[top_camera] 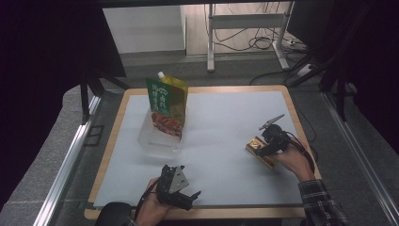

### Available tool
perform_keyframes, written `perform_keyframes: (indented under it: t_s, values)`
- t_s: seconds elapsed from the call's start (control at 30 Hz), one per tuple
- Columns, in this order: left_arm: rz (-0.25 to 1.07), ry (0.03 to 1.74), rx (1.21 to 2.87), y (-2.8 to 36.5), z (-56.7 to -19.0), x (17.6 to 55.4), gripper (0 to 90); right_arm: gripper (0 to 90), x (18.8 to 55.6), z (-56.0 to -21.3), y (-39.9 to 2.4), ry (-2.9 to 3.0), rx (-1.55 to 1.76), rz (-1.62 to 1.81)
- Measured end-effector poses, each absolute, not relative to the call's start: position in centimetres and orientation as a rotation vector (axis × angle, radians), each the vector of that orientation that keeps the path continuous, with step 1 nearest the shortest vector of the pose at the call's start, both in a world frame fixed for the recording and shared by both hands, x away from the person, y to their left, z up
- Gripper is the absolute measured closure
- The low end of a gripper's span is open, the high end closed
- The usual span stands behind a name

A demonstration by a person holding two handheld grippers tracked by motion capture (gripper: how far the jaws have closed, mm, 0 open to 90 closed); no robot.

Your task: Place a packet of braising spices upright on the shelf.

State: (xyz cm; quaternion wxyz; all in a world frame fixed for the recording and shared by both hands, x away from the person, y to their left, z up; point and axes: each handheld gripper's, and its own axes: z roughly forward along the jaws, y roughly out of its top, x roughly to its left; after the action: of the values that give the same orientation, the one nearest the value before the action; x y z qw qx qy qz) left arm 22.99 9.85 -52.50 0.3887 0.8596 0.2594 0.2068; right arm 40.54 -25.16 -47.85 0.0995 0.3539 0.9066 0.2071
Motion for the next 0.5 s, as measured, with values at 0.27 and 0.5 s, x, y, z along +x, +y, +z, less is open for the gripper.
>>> perform_keyframes:
  t_s: [0.27,0.5]
  values:
    - [0.526,0.659,2.193,9.8,-52.5,23.0,2.4,25.0,42.2,-48.6,-23.0,2.746,1.012,0.411]
    - [0.529,0.657,2.193,9.8,-52.5,23.0,2.4,30.7,42.8,-49.3,-22.6,2.766,1.033,0.356]
